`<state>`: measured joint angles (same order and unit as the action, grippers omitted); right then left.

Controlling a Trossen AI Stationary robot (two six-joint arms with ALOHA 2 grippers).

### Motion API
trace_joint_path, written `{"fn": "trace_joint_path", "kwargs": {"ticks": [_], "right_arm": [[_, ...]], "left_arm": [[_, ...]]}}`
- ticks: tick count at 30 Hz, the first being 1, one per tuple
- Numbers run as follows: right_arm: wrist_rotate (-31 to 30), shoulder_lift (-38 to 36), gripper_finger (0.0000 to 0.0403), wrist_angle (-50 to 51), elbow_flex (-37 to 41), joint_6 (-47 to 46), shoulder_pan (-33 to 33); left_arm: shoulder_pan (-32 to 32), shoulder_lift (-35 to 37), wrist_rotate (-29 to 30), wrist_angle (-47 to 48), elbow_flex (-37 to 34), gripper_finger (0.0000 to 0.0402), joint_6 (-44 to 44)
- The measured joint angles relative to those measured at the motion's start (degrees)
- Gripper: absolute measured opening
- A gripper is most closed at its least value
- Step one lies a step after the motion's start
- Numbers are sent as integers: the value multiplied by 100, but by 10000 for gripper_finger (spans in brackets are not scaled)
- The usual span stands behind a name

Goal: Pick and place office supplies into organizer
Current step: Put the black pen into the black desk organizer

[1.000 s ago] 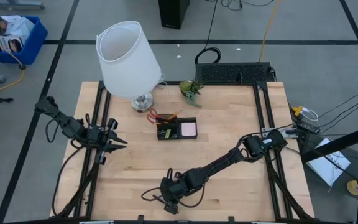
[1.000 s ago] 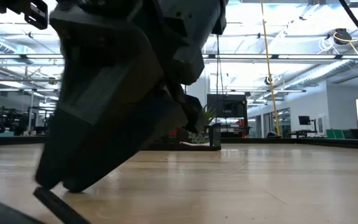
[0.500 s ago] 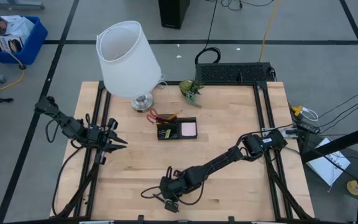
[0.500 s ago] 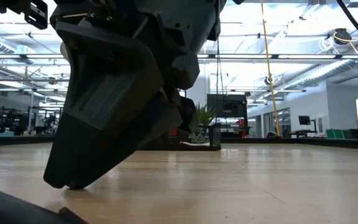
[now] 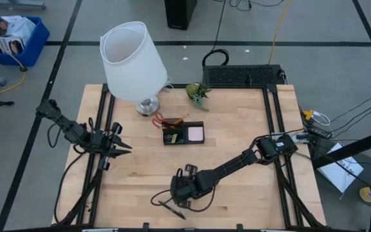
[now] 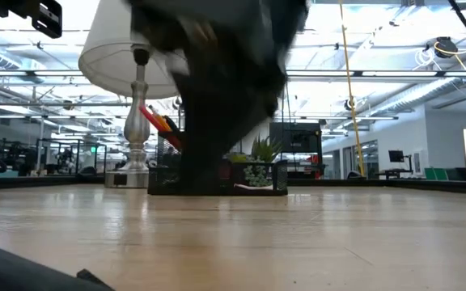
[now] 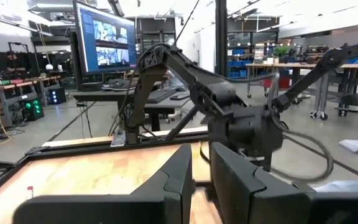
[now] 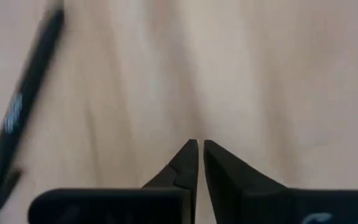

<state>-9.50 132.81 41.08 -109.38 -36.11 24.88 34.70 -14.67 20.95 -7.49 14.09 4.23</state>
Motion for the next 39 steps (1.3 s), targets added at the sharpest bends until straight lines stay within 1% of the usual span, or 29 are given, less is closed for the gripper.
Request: {"fn": "trace_joint_path", "kwargs": {"ticks": [4,7,9,11,13,19,21,23,26,28,30,31,33,35,39], "right_arm": [[-1404,-486,16,-31,-13,521,333],[-2205,-881,16,-114,68,833,678],[-2678,-1253,15,-253,432,988,882],[-2991,-1762,14,-823,1042,1159,1036],[-2921,-2354,11,-1930,1898,1404,1178],[-1748,-3902,6,-6349,4892,2626,1465],[-1462,-4204,7,-7724,5689,2784,1449],[-1293,-4284,8,-8571,6300,2587,1439],[-1284,-4241,8,-9014,6878,2122,1468],[-1291,-4080,8,-9238,6954,1716,1467],[-1276,-3818,8,-9246,6959,1439,1484],[-1199,-3625,8,-9283,6947,1307,1495],[-857,-3268,8,-9316,6832,1141,1482],[-769,-3002,8,-9361,6700,989,1472],[-283,-2424,2,-9384,6182,156,1370]], "left_arm": [[-1,1,0,2,0,67,0],[-1,-1,0,2,0,67,0],[-2,0,0,-3,0,67,0],[-1,0,0,0,0,67,0],[-1,-1,0,-2,0,67,0],[-1,0,0,0,0,67,0],[-1,0,0,-1,0,67,0],[-1,-1,0,-27,0,67,2],[-2,1,0,-59,0,67,0],[-1,-1,0,-50,0,67,0],[0,0,0,-51,0,67,0],[-2,1,0,-48,0,67,0],[-1,-1,0,-50,0,67,1],[-2,0,0,-48,0,67,0],[0,0,0,-44,0,67,0]]}}
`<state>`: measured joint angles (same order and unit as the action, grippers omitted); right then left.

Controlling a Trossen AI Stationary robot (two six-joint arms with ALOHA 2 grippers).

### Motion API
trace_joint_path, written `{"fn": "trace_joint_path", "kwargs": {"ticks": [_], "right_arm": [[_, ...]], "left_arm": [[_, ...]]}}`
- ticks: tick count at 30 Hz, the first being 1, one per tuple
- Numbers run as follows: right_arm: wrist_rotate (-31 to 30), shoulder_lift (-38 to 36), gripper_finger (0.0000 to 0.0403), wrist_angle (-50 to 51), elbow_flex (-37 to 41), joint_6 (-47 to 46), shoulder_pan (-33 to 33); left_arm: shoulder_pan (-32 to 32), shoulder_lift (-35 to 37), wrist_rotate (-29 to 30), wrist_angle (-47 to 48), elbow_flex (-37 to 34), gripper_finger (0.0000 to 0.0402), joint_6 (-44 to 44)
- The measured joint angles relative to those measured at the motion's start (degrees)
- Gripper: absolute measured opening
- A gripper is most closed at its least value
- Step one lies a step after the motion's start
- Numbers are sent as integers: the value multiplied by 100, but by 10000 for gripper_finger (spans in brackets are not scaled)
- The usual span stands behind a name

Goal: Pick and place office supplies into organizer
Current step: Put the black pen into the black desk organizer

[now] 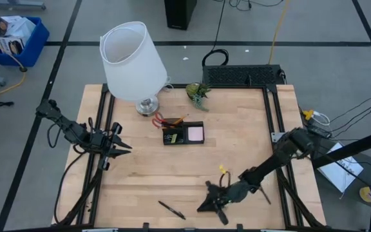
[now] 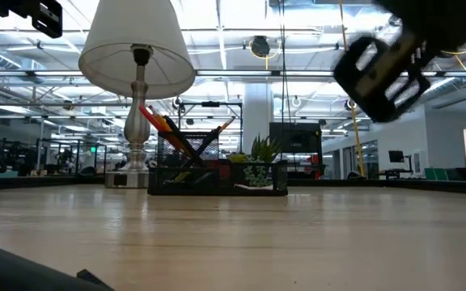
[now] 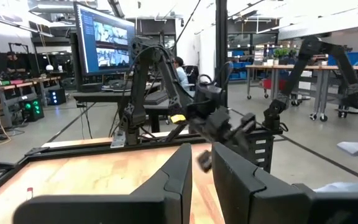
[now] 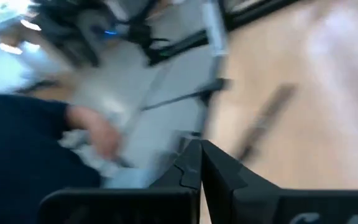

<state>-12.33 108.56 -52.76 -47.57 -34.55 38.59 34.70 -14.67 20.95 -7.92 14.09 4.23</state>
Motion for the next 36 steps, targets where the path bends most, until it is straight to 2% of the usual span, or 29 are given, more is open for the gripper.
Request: {"fn": "trace_joint_path", "kwargs": {"ticks": [3,6,11,13,19,29,32,36], "right_arm": [[665,366,1,-91,-549,-453,-84],[918,726,1,238,-1173,-1249,-201],[1113,1163,1,2584,-2468,-1703,-467],[1295,1353,0,3098,-2876,-1726,-598],[2028,1665,0,3038,-3475,-1945,-923],[2444,2222,0,3199,-3919,-2317,-970],[2427,2231,0,3717,-4104,-2259,-968],[2071,2222,0,4884,-4429,-1968,-971]], "left_arm": [[-1,-1,0,1,0,67,0],[-1,-1,0,51,0,67,0],[-1,1,0,44,0,67,0],[0,-1,0,46,0,67,0],[-1,0,0,43,0,67,0],[-2,-1,0,46,0,67,0],[-1,-1,0,46,0,67,0],[-1,-1,0,44,0,67,0]]}}
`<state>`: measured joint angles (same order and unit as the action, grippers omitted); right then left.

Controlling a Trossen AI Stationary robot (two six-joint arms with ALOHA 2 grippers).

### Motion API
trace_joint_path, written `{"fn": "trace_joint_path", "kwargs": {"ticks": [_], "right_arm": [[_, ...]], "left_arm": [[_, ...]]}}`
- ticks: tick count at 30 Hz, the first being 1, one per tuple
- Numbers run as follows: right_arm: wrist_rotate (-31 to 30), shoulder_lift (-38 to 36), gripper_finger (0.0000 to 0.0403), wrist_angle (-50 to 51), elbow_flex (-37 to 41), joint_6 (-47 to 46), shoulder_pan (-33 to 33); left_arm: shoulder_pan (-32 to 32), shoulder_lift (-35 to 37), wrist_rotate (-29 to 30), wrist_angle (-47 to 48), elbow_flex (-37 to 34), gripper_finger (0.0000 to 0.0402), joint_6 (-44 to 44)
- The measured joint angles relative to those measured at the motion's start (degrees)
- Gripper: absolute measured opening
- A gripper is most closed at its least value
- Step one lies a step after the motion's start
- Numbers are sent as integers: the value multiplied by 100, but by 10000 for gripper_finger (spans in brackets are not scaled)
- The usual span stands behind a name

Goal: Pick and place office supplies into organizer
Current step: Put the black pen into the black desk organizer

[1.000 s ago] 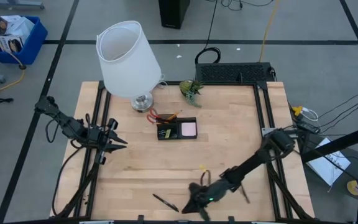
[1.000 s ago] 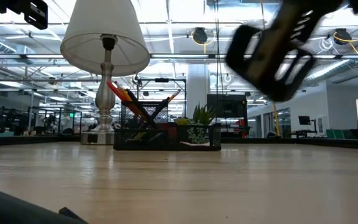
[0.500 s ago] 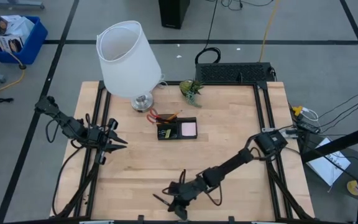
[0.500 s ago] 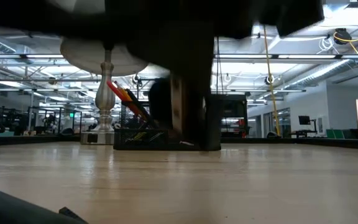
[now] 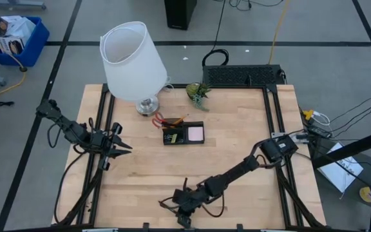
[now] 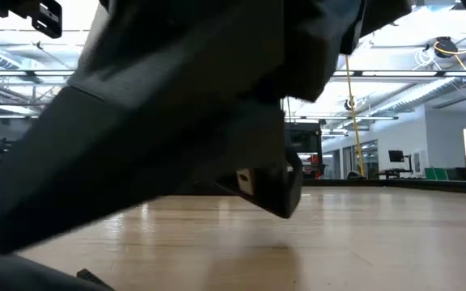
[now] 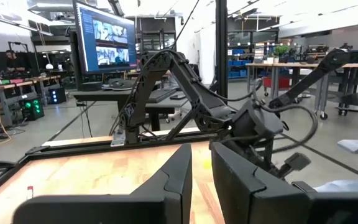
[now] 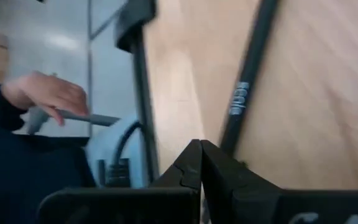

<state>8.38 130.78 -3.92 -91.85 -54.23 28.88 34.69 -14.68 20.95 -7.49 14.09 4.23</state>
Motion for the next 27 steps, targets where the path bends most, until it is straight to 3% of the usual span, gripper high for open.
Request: {"fn": "trace_joint_path", "kwargs": {"ticks": [12,20,27], "right_arm": [[-40,42,0,-228,-44,-56,1],[516,391,0,-930,-78,-505,19],[348,400,0,-322,-74,-332,12]], "left_arm": [[-1,0,0,0,0,67,0],[1,-7,0,13,0,67,0],[-1,-7,0,3,0,67,0]]}}
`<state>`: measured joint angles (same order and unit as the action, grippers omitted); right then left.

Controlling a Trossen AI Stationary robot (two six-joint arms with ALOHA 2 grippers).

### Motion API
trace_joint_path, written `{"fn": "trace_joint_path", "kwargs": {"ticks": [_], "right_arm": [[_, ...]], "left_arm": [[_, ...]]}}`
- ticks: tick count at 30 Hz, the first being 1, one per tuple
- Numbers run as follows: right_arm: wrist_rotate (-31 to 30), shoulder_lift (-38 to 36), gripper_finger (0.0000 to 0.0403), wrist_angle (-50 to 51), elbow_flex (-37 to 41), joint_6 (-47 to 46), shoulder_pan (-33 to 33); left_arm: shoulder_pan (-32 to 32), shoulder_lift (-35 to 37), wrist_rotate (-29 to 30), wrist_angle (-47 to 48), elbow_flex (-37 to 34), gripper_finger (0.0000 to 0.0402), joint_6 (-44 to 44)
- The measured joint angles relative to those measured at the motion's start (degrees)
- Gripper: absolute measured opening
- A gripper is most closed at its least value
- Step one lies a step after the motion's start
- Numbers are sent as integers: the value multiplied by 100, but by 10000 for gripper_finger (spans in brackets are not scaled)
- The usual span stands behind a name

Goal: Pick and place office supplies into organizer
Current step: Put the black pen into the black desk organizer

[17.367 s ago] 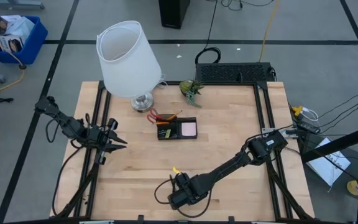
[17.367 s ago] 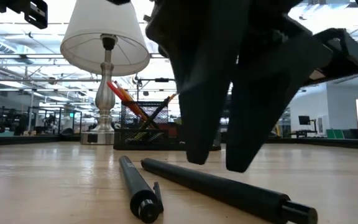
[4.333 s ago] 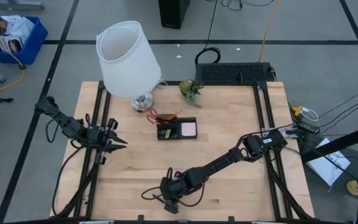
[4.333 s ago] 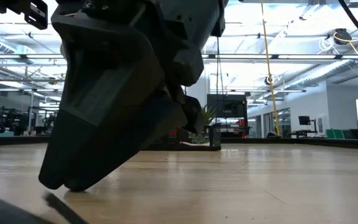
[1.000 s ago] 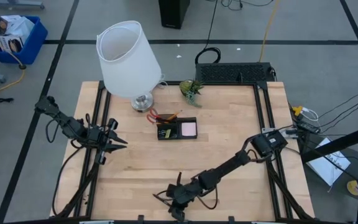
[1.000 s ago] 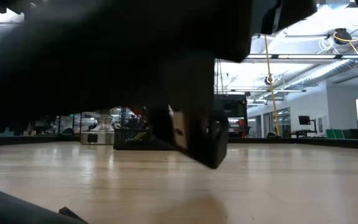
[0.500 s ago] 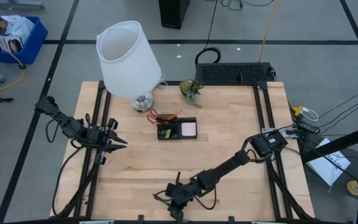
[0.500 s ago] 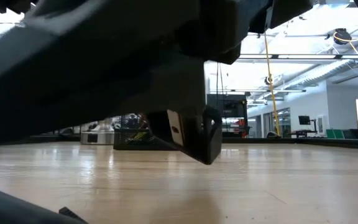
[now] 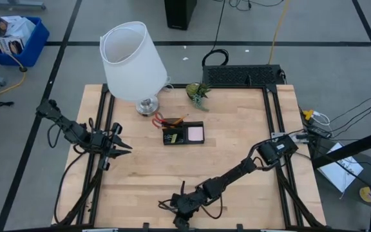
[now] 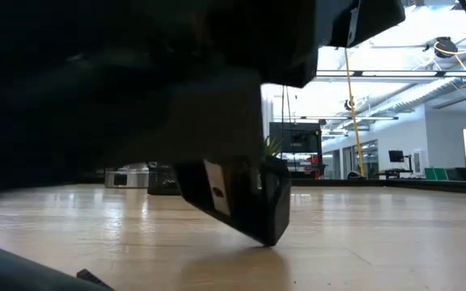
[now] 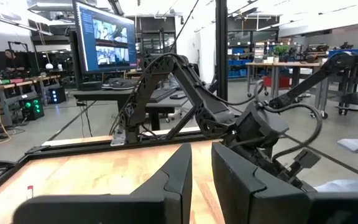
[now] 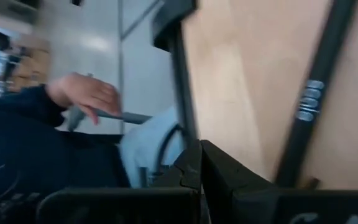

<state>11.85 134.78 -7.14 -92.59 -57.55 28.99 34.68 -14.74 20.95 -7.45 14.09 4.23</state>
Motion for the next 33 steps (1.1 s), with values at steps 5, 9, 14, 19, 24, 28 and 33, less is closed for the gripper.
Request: {"fn": "trace_joint_path", "kwargs": {"ticks": [5,9,14,19,24,28,33], "right_arm": [[-134,8,0,640,8,209,-23],[-327,13,0,1028,3,322,-24],[-830,-18,0,2329,-321,624,-24],[-1102,-39,0,2698,-561,991,-34],[-1312,-127,0,3091,-560,1370,-116],[-1425,-242,0,3379,-556,2027,-208],[-1374,-407,0,3669,-553,2634,-380]], "left_arm": [[2,0,0,-1,0,67,0],[0,0,0,-1,0,67,0],[0,0,0,-1,0,67,0],[0,0,0,-3,0,67,0],[0,0,0,-5,0,67,0],[1,2,0,-8,0,67,0],[0,-2,0,-1,0,67,0]]}}
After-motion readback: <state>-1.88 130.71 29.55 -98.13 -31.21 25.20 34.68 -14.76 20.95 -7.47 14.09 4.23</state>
